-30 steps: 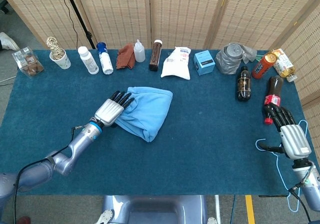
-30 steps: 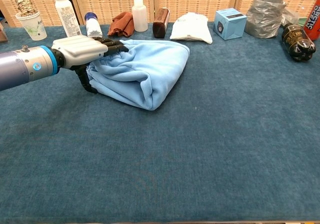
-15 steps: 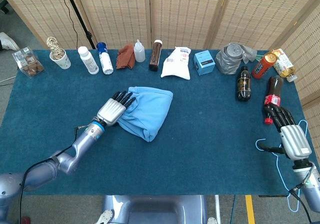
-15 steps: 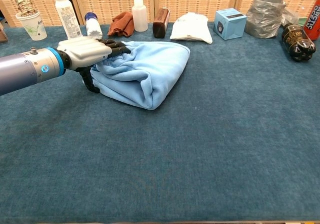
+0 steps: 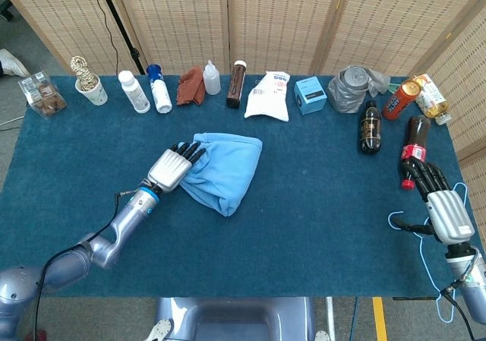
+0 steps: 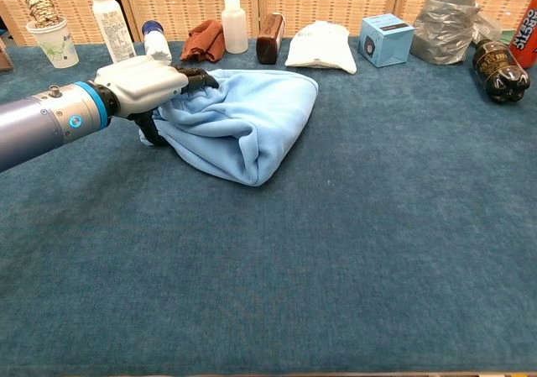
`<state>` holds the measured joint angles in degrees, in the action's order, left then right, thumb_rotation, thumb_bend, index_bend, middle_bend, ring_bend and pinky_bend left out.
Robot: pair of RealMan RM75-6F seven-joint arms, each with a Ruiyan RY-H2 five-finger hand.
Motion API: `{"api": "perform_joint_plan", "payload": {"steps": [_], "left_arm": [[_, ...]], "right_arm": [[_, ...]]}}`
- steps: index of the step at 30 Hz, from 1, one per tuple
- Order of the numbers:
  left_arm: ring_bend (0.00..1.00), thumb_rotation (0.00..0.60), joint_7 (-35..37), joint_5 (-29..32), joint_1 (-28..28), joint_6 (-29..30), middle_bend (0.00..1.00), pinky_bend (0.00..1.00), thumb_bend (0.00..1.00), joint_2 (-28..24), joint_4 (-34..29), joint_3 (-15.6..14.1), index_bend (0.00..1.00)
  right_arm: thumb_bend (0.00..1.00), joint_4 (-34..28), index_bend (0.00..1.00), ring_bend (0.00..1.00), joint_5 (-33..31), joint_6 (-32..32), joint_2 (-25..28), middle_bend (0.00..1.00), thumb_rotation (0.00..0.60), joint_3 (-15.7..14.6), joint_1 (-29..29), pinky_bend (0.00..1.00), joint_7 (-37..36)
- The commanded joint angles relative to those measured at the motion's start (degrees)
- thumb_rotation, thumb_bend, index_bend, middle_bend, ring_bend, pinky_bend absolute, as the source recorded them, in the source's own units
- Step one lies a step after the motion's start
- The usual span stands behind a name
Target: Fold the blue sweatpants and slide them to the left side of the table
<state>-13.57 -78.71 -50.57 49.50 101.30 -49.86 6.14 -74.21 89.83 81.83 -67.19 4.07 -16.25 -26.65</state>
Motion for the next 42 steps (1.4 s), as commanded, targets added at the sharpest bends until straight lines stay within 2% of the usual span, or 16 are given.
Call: {"api": "perform_joint_plan", "payload": {"steps": [1,5,12,20,27,37,42], "left_arm": [[0.57,0.6,1.0,-0.7,0.0,0.5,0.5,0.66,1.0,0.2,0.6,-0.2,0.66],[0.59,0.6,2.4,-1.5,0.0,1.1,0.53,0.68,1.0,0.5,1.7,-0.4,0.7],[0.65,0.6,4.8,-2.6,0.1,2.9,0.61,0.78,1.0,0.5,2.1,-0.3,0.79],[0.68,0.6,6.4,-4.3,1.2,7.3,0.64,0.81,1.0,-2.0,-0.2,0.0,0.81],[0.68,0.6,6.9,-4.8,2.2,8.6,0.64,0.81,1.0,-3.6,-1.8,-0.3,0.81],[0.68,0.6,10.2,-7.0,6.2,15.6,0.64,0.81,1.0,-10.3,-7.8,-1.2,0.81],[0.68,0.6,13.1,-8.2,11.0,21.4,0.64,0.82,1.0,-14.8,-10.7,-2.9,0.81]], "right_arm": [[0.0,-0.1,0.0,0.0,0.1,-0.1,0.1,0.0,0.6,0.0,0.0,0.0,0.0],[0.0,-0.2,0.0,0.0,0.1,-0.1,0.1,0.0,0.6,0.0,0.0,0.0,0.0],[0.0,-0.3,0.0,0.0,0.1,-0.3,0.3,0.0,0.6,0.1,0.0,0.0,-0.1],[0.0,-0.8,0.0,0.0,0.3,-0.3,0.6,0.0,0.6,0.1,0.1,0.0,-0.3],[0.0,-1.2,0.0,0.0,0.6,-0.3,0.7,0.0,0.6,0.0,0.1,0.0,0.0],[0.0,-1.8,0.0,0.0,1.1,-0.4,0.6,0.0,0.6,-0.2,0.0,0.0,0.8],[0.0,-2.5,0.0,0.0,1.6,-0.1,0.7,0.0,0.6,-0.3,0.0,0.0,1.2]]}}
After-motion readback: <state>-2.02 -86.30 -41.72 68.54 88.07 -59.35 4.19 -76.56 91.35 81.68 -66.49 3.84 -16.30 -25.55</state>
